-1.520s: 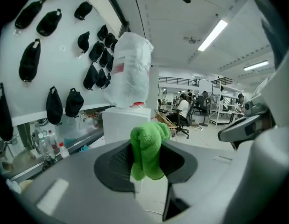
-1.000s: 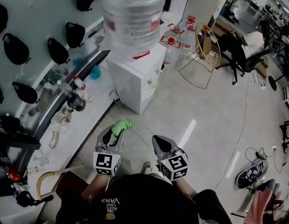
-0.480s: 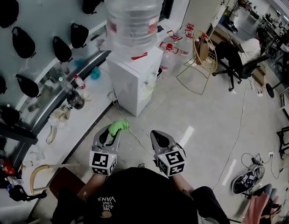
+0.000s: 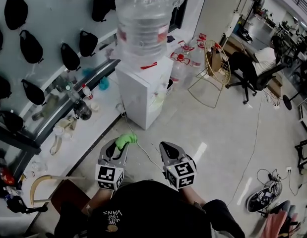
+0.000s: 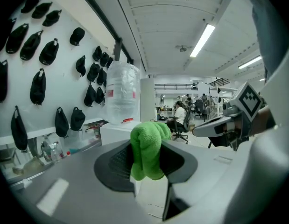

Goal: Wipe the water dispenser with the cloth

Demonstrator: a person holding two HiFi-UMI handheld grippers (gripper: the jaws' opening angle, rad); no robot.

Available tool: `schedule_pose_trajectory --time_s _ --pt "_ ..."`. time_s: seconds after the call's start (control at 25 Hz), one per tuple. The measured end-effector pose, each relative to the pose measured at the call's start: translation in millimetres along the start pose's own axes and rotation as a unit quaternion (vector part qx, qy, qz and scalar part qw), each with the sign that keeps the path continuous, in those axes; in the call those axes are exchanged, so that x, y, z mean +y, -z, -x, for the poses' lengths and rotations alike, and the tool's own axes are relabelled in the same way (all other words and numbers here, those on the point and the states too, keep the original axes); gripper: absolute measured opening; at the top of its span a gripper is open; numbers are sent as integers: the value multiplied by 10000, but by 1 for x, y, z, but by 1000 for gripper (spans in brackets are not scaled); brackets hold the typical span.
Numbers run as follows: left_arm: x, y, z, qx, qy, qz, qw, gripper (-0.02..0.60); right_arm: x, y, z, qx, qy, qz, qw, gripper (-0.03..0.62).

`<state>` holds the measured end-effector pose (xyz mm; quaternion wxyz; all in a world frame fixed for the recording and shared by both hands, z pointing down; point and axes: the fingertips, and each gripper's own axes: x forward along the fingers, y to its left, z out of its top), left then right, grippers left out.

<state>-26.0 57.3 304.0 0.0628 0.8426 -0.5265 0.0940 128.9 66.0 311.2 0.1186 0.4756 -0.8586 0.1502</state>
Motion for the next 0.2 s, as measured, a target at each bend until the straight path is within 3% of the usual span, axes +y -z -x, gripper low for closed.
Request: schedule_pose_trajectory --time_s 0.2 --pt "0 4 4 -2 -37 -20 10000 135 -3 2 2 -6 98 39 9999 5"
